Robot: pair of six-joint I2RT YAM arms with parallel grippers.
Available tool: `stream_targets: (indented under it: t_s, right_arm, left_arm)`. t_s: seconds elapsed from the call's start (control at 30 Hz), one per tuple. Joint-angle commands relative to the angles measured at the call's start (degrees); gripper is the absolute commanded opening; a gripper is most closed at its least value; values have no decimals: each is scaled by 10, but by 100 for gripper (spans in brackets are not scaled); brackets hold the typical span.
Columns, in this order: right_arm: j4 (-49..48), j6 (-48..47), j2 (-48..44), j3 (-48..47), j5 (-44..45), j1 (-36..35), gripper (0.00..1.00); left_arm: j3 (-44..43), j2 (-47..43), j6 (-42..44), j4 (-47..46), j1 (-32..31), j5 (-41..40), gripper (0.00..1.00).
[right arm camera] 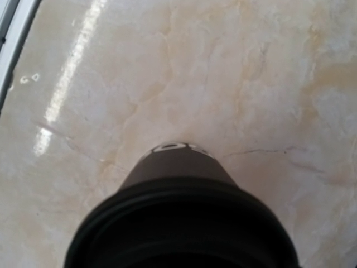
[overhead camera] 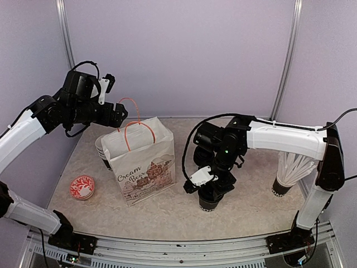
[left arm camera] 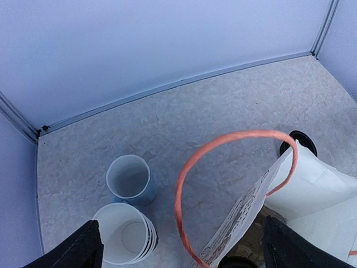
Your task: Pack the takeout coffee
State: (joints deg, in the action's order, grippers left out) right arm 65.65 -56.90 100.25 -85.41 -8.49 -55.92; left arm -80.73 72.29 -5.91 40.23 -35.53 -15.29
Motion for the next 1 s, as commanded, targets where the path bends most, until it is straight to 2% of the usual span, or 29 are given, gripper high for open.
stream_targets:
  t_s: [0.0,0.3,0.43,0.6,0.73,0.97]
  right_arm:
    - [32,2,-13,-30,3,-7,67]
    - [52,-1,-40,-118,40,26,62]
    - [51,-5,-42,-169,74,51,62]
    - [23,-18,-56,-227,77,89,62]
    - [-28,-12,-69,-276,48,98,62]
    - [-49,4,-39,-396,5,97,63]
  left_arm:
    - [-17,-11,18,49,7,32,97]
    - [-18,-5,33,93,16,70,96]
    - [-20,22,43,96,20,77,90]
    - [-30,53,78,93,21,178,70]
    - [-54,83,86,110,21,192,49]
    - [-76,117,92,118,20,244,20]
